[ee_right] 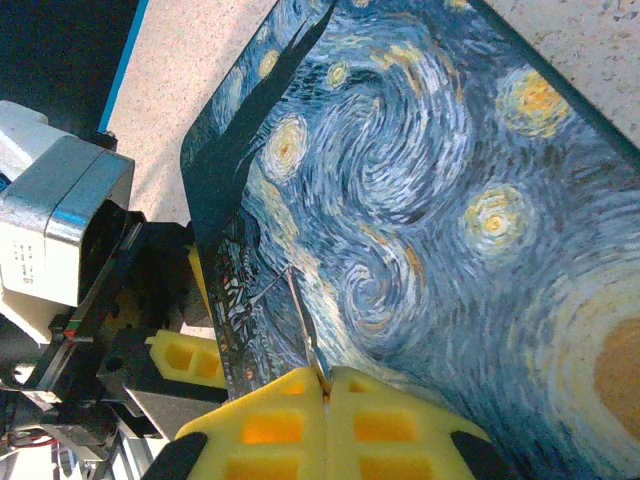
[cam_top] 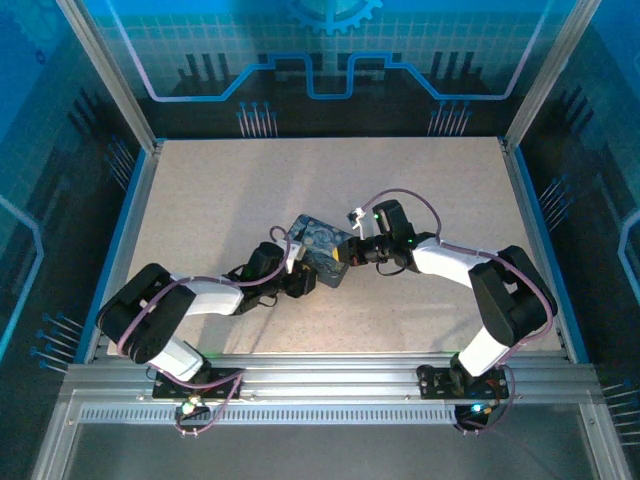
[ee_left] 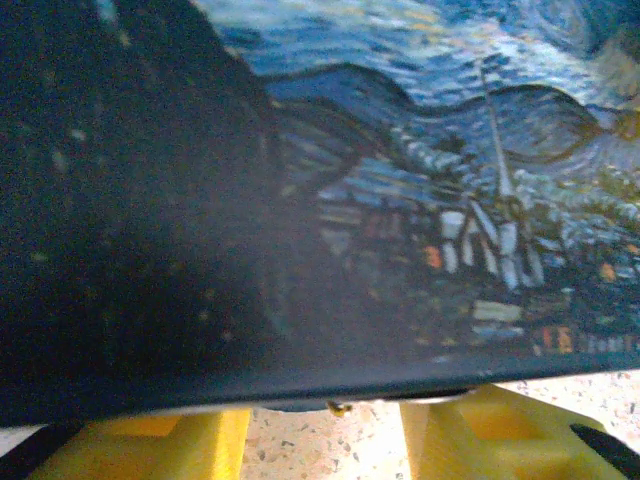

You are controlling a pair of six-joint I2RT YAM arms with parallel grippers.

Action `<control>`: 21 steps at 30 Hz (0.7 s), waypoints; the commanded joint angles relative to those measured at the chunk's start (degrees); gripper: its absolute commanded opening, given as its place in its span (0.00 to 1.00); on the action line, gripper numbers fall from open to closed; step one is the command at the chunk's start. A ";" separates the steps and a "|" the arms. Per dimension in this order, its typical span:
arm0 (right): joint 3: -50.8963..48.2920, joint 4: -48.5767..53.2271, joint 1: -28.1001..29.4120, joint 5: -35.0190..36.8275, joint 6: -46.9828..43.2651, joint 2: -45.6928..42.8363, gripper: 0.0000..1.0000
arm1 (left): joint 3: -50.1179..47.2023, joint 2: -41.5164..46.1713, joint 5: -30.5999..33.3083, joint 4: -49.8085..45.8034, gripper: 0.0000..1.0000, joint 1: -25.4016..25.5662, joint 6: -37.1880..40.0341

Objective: Unlock a padlock with a key

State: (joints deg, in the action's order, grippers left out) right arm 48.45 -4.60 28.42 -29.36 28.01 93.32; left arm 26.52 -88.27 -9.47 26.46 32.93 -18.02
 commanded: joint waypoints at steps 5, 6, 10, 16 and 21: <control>-0.59 0.79 -0.92 0.45 -0.94 1.75 0.00 | 1.37 -2.28 -3.87 3.79 0.45 1.43 -2.26; -0.61 0.81 -0.92 0.45 -0.89 1.78 0.00 | 1.56 -2.49 -3.97 3.78 0.45 1.59 -2.60; -0.55 0.64 -0.92 0.48 -0.81 1.78 0.00 | 1.72 -3.12 -2.87 3.78 0.45 2.55 -3.80; -0.79 0.47 -0.96 0.44 -0.76 1.52 0.00 | 1.29 -3.44 0.13 4.61 0.45 2.64 -6.30; -1.15 0.29 -0.92 0.39 -0.52 1.25 0.00 | 1.86 -2.81 2.25 3.26 0.45 2.64 -8.79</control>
State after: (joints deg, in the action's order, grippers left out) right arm 48.42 -4.86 28.32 -29.43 28.03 93.41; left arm 26.85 -91.05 -9.39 29.26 35.11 -24.45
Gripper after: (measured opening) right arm 0.057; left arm 0.450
